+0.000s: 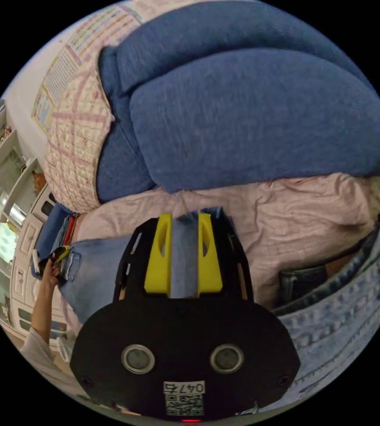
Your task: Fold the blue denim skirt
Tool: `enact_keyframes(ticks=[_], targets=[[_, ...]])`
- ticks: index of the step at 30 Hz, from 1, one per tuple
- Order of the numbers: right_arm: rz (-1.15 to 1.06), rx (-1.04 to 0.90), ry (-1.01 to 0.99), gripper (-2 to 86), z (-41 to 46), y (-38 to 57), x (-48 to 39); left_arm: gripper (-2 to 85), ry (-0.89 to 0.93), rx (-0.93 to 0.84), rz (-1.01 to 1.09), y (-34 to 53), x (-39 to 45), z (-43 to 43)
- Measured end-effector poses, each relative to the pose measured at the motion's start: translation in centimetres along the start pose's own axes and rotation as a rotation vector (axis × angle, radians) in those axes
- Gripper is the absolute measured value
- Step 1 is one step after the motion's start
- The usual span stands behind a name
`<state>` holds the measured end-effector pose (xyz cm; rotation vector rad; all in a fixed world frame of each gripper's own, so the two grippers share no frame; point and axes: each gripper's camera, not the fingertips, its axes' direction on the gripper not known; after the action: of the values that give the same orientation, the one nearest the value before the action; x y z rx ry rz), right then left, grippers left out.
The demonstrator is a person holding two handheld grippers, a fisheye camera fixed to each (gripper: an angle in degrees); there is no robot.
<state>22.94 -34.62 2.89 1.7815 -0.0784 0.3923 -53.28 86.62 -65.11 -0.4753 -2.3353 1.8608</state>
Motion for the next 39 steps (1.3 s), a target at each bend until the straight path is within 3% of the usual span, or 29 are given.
enact_keyframes(ticks=[4, 8, 10, 14, 17, 20, 25, 28, 31, 39], targets=[[-0.007, 0.098, 0.051, 5.1, -5.9, 0.2, 0.5, 6.2, -0.003, 0.02, 0.079, 0.5, 0.8, 1.5], [-0.018, 0.089, -0.023, 2.4, -9.0, 3.4, 0.7, 7.0, -0.163, 0.133, 0.152, 2.2, 1.4, 1.1], [-0.01, 0.067, -0.026, 2.1, -8.9, 5.1, 0.5, 6.5, -0.138, 0.134, 0.16, 3.1, 1.0, 1.1], [0.064, -0.02, -0.039, 2.9, -6.6, 7.9, 0.5, 6.4, 0.093, -0.037, 0.417, 8.2, 3.3, 3.0], [0.164, -0.021, -0.034, 4.3, -5.0, 8.3, 0.7, 6.4, 0.108, -0.167, 0.677, 15.7, 6.8, 4.9], [0.281, -0.008, -0.013, 4.8, -3.8, 8.0, 1.2, 5.9, 0.07, -0.19, 0.81, 22.5, 8.4, 6.7], [0.376, 0.026, -0.022, 0.2, -3.0, 7.7, 1.1, 1.1, 0.057, -0.215, 0.828, 28.0, 7.6, 10.3], [0.23, 0.11, 0.049, -0.4, -4.3, 8.2, -1.0, 0.2, 0.012, -0.253, 0.843, 29.3, 6.7, 13.2], [0.215, -0.051, 0.153, 0.2, -1.8, 8.5, -1.6, 0.0, 0.008, -0.311, 0.836, 29.3, 5.4, 16.2], [0.45, 0.049, -0.085, 4.4, -3.8, 11.6, -1.4, 0.3, 0.061, -0.341, 0.798, 29.9, 1.5, 19.6]])
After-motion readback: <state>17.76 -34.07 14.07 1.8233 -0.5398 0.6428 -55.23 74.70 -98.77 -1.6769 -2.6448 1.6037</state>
